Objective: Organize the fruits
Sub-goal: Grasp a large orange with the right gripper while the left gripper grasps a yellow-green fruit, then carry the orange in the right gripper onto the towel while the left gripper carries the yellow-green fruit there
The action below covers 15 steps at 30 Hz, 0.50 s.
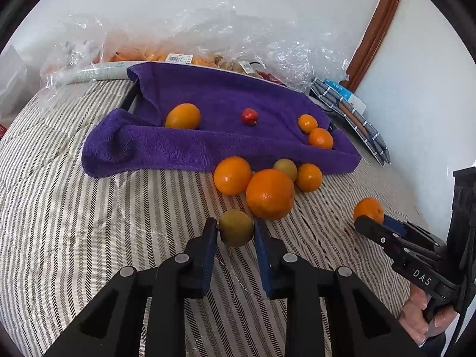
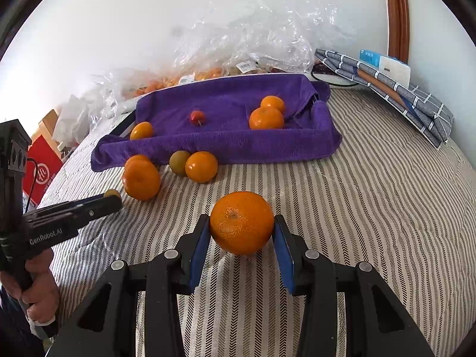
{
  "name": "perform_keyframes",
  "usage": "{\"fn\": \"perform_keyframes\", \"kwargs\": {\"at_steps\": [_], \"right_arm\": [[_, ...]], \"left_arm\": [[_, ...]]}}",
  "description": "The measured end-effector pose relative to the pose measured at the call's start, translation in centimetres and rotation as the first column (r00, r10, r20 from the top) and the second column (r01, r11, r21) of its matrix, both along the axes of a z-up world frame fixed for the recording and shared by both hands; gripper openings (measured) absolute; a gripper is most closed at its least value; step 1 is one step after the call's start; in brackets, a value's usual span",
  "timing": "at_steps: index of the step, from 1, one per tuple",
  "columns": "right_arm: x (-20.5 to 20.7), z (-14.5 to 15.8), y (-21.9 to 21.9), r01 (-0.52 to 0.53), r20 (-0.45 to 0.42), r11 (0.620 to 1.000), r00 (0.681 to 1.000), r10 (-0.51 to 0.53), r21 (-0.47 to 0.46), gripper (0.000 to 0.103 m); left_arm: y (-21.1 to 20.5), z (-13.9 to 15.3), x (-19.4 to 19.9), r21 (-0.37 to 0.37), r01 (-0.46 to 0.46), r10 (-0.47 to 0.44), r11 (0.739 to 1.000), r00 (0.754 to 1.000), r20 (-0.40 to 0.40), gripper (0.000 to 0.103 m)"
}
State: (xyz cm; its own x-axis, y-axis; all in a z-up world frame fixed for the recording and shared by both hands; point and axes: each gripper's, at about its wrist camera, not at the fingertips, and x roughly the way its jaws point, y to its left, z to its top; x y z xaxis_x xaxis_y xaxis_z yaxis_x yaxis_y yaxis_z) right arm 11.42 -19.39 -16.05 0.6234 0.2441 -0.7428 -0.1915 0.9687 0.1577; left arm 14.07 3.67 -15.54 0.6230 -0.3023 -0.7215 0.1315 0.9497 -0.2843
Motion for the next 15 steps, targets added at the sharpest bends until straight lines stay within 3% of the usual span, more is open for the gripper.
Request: {"fn": "perform_keyframes", "kwargs": {"at_steps": [10, 15], "right_arm": [[0.4, 0.4, -1.0, 0.035, -0.018, 0.999, 0.999, -0.034, 0.042, 0.042], [0.7, 2.4, -1.7, 0.035, 0.015, 0.999, 0.999, -0.035, 0.014, 0.042]], "left_arm": [[3.2, 1.6, -0.4, -0.092, -0.12, 0.127, 0.989, 0.989, 0.076, 0.024], [3.7, 2.8, -0.4, -0.084, -0.136, 0.144, 0.987, 0.985, 0.097, 0.024]]}}
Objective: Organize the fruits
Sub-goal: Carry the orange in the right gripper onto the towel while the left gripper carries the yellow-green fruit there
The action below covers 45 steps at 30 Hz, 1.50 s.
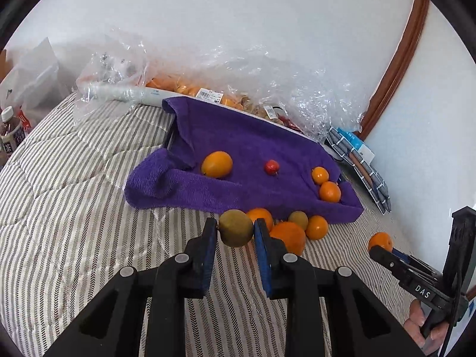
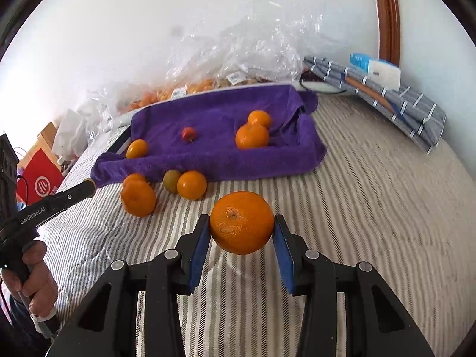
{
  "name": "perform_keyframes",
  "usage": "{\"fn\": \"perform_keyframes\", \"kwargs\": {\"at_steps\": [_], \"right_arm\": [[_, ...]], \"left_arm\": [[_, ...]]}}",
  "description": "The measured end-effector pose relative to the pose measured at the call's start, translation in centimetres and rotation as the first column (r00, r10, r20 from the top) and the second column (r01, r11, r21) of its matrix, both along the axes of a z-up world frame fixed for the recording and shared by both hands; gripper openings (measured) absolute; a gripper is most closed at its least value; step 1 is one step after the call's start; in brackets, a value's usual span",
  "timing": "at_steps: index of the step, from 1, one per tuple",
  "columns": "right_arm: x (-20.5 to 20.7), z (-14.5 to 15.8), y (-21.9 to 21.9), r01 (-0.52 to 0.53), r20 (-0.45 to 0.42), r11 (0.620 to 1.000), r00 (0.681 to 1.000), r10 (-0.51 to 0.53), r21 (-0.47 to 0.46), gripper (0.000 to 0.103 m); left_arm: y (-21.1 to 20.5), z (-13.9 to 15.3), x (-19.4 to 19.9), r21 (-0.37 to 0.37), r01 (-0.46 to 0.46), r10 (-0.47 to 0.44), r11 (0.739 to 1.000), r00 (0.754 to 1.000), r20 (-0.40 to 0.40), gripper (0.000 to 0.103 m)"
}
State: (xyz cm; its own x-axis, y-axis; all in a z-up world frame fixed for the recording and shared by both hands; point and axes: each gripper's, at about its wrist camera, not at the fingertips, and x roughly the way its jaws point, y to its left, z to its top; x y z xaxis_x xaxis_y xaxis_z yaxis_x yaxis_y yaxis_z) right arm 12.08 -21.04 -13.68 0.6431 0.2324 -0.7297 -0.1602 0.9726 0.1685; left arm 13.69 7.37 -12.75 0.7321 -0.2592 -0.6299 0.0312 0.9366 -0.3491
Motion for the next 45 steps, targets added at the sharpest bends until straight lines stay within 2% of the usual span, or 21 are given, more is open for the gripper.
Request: {"fn": "perform_keyframes", "kwargs": {"at_steps": [8, 14, 18, 22, 26, 31, 36, 40, 45], "right_arm": [[3.1, 3.7, -0.4, 0.015, 0.092, 1.0, 0.996, -0.013, -0.017, 0.042], [7.6, 5.2, -0.2, 0.028, 0.134, 0.999, 0.991, -0.025, -0.018, 0.042], [10.4, 4.6, -0.5, 0.039, 0.134, 0.999, 0.99, -0.036, -0.022, 0.042], [12.6, 2.1, -1.1, 0.038, 0.101, 0.999, 0.994, -0.035, -0.02, 0.042], [13.8, -0.3, -1.6, 0.067, 0.043, 0.998, 0.997, -0.066, -0.022, 0.042], [14.1, -1.3, -1.9, 0.07, 0.024, 0.998, 0.997, -0.07, 0.008, 0.042], [14.0, -1.4, -1.4, 0.064, 0.036, 0.998, 0.997, -0.063, -0.026, 0.042], [14.0, -1.7, -1.4, 0.06, 0.023, 0.998, 0.998, -0.06, -0.019, 0.042], [13.6, -1.2, -1.7, 0.064, 0.048, 0.998, 0.997, -0.064, -0.007, 0.043]], "left_arm": [[0.1, 3.1, 3.2, 0.012, -0.046, 0.045, 0.999, 0.998, 0.051, 0.024], [0.2, 3.2, 7.2, -0.046, -0.078, 0.079, 0.996, 0.996, 0.033, 0.024], [-0.5, 2.4, 9.7, -0.025, -0.081, 0.082, 0.996, 0.996, 0.033, 0.024], [-0.9, 0.5, 10.8, -0.063, -0.06, 0.06, 0.996, 0.998, 0.005, 0.024], [-1.5, -0.7, 11.0, -0.037, -0.04, 0.04, 0.998, 0.999, -0.021, 0.024], [-1.8, -1.1, 11.1, -0.067, -0.019, 0.017, 0.998, 0.999, -0.034, 0.024], [-2.5, -1.7, 11.4, -0.017, -0.018, 0.017, 1.0, 0.999, -0.039, 0.024], [-3.0, -1.8, 11.4, -0.021, 0.005, -0.006, 1.0, 0.999, -0.045, 0.024], [-3.2, -2.0, 11.5, -0.005, 0.009, -0.01, 1.0, 0.999, -0.054, 0.024]]}}
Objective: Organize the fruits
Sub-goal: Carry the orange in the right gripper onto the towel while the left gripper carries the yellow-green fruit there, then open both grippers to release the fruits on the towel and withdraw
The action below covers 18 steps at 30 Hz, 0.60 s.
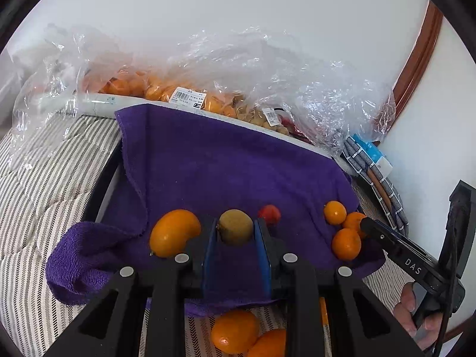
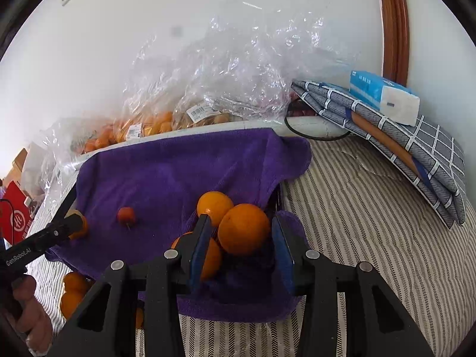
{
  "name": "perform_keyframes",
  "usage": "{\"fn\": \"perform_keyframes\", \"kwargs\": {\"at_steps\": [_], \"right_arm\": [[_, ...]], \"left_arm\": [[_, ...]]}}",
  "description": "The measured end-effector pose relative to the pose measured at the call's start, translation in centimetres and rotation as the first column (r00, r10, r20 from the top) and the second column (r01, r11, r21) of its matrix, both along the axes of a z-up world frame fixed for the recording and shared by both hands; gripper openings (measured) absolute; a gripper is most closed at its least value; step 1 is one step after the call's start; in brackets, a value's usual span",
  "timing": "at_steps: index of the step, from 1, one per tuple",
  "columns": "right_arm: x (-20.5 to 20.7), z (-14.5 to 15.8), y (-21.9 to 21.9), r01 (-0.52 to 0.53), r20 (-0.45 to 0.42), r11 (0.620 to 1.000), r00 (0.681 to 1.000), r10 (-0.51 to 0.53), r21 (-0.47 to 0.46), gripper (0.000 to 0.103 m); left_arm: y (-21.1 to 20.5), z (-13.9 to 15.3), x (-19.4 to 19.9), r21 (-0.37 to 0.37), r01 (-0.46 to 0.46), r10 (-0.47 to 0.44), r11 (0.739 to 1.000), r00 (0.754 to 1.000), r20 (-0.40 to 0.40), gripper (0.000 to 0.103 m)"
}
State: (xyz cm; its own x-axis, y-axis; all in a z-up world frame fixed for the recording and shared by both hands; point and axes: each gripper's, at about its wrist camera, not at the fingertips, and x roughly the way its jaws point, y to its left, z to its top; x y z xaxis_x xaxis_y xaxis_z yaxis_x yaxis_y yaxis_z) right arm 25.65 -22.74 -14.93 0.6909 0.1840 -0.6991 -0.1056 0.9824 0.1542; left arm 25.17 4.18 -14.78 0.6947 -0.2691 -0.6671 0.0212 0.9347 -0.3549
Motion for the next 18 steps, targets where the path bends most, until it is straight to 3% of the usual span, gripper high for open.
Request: {"fn": "perform_keyframes", "kwargs": {"at_steps": [5, 18], "right_arm": [[-0.4, 0.5, -0.4, 0.012, 0.033, 1.0, 0.999, -0.012, 0.02, 0.049], [-1.5, 1.1, 0.0, 0.034, 0.106, 0.999, 0.994, -0.032, -0.013, 0.049]], "left_arm": [[-0.1, -0.3, 0.2, -0.003, 0.001, -0.001, 1.0, 1.0, -0.016, 0.024], [-0.7, -0.3, 0.2, 0.032, -0.002, 0.003, 0.999, 0.999, -0.033, 0.024]]}}
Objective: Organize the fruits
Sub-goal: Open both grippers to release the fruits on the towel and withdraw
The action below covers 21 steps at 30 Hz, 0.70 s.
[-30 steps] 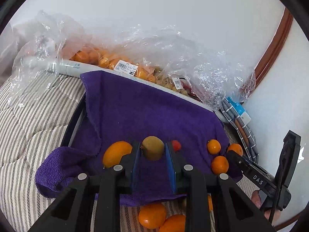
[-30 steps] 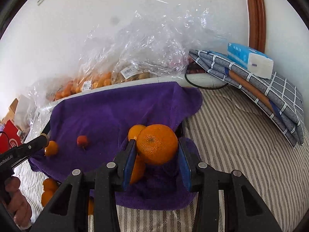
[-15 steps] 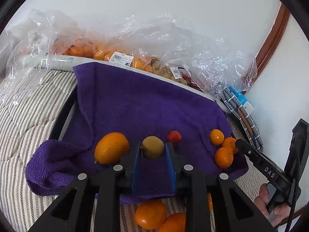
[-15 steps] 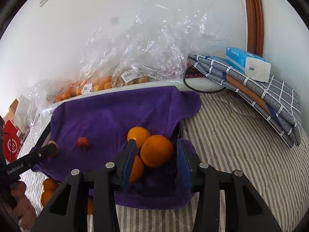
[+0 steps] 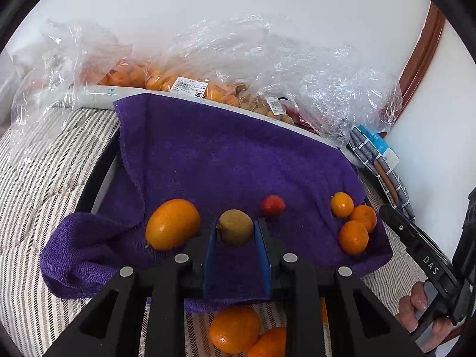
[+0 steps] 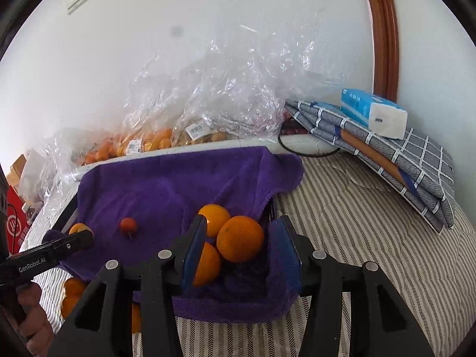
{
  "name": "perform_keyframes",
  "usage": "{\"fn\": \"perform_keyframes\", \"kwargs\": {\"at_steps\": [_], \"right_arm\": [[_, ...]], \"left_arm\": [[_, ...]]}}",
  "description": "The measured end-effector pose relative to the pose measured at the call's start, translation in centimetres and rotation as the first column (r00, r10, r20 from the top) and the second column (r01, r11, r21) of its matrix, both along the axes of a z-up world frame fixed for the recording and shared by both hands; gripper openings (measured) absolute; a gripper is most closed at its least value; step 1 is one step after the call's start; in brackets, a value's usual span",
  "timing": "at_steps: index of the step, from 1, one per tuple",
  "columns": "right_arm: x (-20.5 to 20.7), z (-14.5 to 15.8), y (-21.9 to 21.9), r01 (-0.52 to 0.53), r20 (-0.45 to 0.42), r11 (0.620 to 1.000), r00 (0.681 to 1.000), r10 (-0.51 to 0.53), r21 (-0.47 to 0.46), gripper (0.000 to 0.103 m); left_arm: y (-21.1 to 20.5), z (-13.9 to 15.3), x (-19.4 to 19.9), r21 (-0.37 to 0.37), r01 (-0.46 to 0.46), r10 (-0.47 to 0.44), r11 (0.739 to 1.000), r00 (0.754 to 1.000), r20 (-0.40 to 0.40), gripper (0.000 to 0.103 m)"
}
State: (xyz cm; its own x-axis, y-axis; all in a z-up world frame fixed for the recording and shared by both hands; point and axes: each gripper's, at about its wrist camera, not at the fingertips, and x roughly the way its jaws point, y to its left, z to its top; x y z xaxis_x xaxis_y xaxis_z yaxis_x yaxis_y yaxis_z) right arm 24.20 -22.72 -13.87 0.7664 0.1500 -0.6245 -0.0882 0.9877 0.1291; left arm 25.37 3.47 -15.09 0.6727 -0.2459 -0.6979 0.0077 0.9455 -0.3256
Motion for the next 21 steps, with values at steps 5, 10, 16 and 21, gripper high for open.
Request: {"fn": "perform_keyframes", "kwargs": {"at_steps": [5, 10, 16, 21], "right_arm": [[-1.1, 0.9, 0.0, 0.002, 0.062, 1.0, 0.998, -0.001, -0.02, 0.049], [-1.7, 2.0, -0.3, 0.027, 0.114, 1.0, 0.993, -0.027, -0.002, 0.049], [-2.4, 2.2, -1.0, 0.04, 0.059, 0.997, 0.997, -0.043, 0.061, 0.049], [-4.3, 1.9, -0.1, 0.023, 0.028, 0.999, 0.999, -0.024, 0.035, 0.049]], "left_arm": [[0.1, 0.0, -0.1, -0.002, 0.001, -0.001, 1.0, 1.0, -0.003, 0.024], [0.0, 0.3, -0.4, 0.007, 0.006, -0.006, 1.0, 1.0, 0.017, 0.032], [0.3, 0.8, -0.7, 0.001, -0.015, 0.015, 1.0, 0.999, 0.044, 0.038], [0.8, 1.0, -1.1, -0.024, -0.027, 0.028, 0.999, 0.998, 0.048, 0.039]]}}
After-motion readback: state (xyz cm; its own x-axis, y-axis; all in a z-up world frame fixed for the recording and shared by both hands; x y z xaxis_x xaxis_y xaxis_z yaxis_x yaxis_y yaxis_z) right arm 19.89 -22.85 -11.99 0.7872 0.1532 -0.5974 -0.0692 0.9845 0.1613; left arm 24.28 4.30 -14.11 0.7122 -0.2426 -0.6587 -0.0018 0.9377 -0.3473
